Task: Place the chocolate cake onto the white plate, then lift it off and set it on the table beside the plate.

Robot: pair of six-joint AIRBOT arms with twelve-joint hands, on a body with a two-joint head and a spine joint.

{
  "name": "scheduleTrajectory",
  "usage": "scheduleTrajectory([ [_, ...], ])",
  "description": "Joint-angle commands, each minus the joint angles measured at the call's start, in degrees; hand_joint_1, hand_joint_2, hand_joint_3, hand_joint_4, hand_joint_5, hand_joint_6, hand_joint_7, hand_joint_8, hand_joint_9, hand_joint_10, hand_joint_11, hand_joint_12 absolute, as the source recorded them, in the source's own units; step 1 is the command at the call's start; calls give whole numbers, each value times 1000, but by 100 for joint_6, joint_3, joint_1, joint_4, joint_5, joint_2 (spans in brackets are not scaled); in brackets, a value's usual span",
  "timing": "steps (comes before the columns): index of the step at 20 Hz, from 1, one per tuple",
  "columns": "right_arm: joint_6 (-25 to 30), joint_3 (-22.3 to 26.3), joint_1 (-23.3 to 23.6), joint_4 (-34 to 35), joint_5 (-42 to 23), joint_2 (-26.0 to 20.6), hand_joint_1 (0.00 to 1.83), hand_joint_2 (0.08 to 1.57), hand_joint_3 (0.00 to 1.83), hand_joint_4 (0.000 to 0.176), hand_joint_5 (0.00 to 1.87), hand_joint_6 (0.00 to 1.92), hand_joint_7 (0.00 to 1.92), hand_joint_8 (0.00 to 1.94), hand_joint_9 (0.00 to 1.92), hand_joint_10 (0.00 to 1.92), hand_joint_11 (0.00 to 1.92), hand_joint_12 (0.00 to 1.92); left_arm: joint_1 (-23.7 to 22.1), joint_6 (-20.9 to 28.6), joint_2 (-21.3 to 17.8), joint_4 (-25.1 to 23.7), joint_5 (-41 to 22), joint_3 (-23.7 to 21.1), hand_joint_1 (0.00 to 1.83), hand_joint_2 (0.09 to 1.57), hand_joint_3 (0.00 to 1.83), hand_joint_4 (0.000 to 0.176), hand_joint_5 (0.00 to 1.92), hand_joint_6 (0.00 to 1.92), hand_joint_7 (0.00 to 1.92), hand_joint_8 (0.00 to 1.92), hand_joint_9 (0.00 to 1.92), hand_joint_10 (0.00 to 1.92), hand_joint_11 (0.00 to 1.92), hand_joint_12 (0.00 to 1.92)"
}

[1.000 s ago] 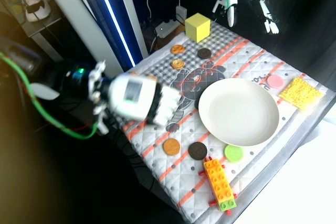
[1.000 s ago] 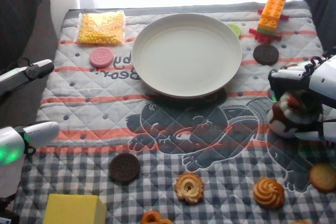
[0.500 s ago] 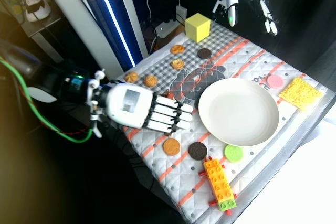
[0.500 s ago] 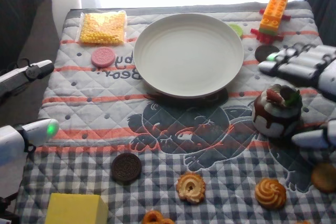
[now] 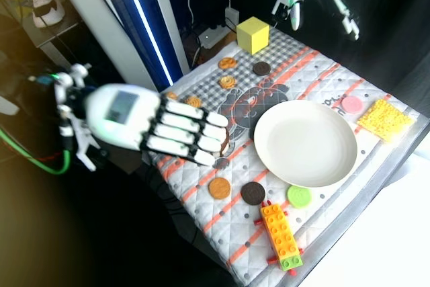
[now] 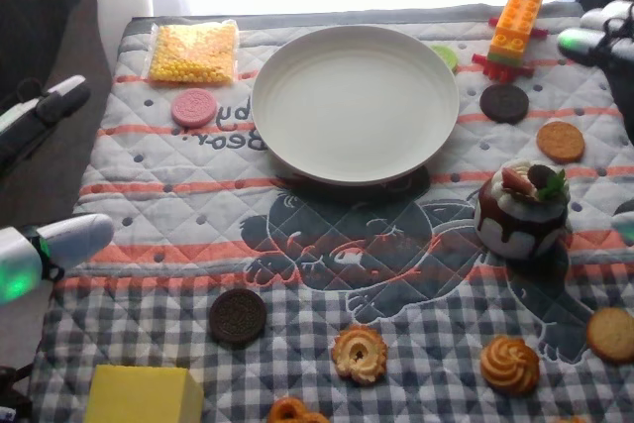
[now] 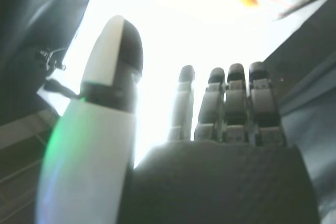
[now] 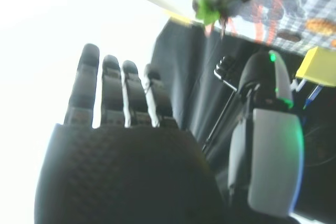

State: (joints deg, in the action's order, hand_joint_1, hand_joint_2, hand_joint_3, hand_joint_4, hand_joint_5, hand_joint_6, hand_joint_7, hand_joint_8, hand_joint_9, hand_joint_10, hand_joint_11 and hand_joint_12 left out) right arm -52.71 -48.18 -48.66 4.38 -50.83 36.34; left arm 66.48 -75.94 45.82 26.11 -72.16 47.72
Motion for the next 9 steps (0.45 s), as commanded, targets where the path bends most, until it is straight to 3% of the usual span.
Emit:
scheduleTrajectory([
  [1, -113, 54, -2, 147, -1010, -50, 662, 1074, 26, 22, 0, 0, 0, 0, 0, 0, 0, 313, -27, 53, -74, -66, -858, -19, 728, 1154, 0, 160, 39, 0, 0, 0, 0, 0, 0, 0],
  [2, -191, 101, -75, 223, -1154, -50, 637, 1112, 16, 23, 0, 0, 0, 0, 0, 0, 0, 62, -30, 53, -110, -115, -893, -30, 670, 1150, 0, 173, 7, 0, 0, 0, 0, 0, 0, 0],
  [3, -205, 129, -153, 288, -1334, -49, 631, 1133, 19, 22, 0, 0, 0, 0, 0, 0, 0, 12, -39, 53, -163, -185, -924, -40, 645, 1149, 0, 175, 1, 0, 0, 0, 0, 0, 0, 0],
  [5, -216, 148, -230, 355, -1536, -28, 648, 1143, 18, 54, 0, 0, 0, 0, 0, 0, 16, 9, -60, 53, -224, -267, -993, -47, 616, 1165, 2, 176, 0, 0, 0, 0, 0, 0, 0, 0],
  [6, -258, 154, -244, 381, -1597, -21, 637, 1120, 6, 80, 0, 0, 0, 0, 0, 0, 2, 4, -72, 53, -246, -301, -1021, -44, 610, 1161, 0, 176, 0, 0, 0, 0, 0, 0, 0, 0],
  [7, -366, 166, -245, 430, -1657, -24, 645, 1111, 1, 71, 0, 0, 0, 0, 0, 0, 0, 0, -105, 53, -279, -350, -1053, -36, 581, 1149, 0, 176, 0, 0, 0, 0, 0, 0, 0, 0],
  [8, -431, 180, -243, 457, -1736, -37, 667, 1106, 0, 77, 0, 0, 0, 0, 0, 0, 0, 0, -168, 53, -303, -401, -1075, -24, 564, 1146, 0, 176, 0, 0, 0, 0, 0, 0, 0, 0],
  [9, -438, 194, -243, 472, -1897, -70, 639, 1106, 0, 54, 0, 0, 0, 0, 0, 0, 0, 0, -247, 53, -326, -465, -1107, -5, 579, 1145, 0, 176, 0, 0, 0, 0, 0, 0, 0, 0],
])
